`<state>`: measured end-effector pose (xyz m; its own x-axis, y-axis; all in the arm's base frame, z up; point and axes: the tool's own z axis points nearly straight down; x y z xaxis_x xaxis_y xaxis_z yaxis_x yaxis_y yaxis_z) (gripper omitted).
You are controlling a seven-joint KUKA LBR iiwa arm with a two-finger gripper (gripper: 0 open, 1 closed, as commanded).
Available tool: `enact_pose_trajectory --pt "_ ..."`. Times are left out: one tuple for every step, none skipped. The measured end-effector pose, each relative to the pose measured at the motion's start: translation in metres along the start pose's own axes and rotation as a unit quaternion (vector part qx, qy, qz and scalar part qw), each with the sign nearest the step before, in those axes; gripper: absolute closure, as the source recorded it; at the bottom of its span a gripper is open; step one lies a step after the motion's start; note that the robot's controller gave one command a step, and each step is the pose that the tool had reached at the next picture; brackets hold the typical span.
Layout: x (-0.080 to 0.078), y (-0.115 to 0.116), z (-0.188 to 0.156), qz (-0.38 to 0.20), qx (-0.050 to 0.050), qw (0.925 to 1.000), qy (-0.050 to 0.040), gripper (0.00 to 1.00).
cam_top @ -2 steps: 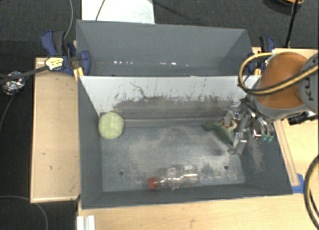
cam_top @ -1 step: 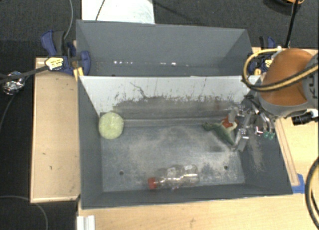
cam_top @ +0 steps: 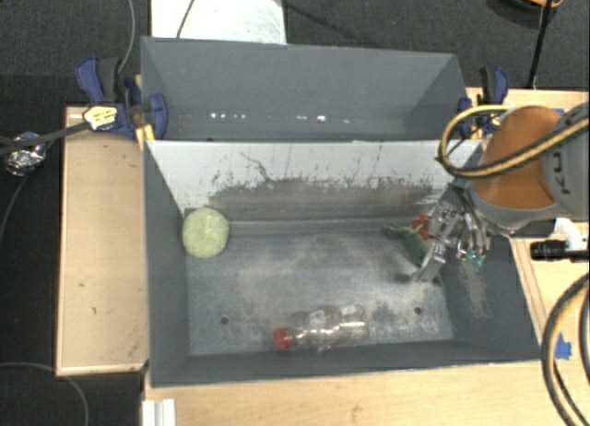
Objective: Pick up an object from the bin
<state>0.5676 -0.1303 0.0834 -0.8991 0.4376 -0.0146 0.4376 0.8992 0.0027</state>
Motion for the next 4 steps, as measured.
enact_pose_trajectory --pt "0.004 0.012 0.007 -0.042 0.0 0.9991 -0.0044 1.0" --pt "0.004 0.012 0.007 -0.043 0.0 0.9991 -0.0042 1.0" --pt "0.005 0.012 0.004 -0.043 0.0 0.9991 -0.0034 1.0" --pt "0.008 0.012 -0.014 -0.043 0.0 0.9991 0.001 1.0"
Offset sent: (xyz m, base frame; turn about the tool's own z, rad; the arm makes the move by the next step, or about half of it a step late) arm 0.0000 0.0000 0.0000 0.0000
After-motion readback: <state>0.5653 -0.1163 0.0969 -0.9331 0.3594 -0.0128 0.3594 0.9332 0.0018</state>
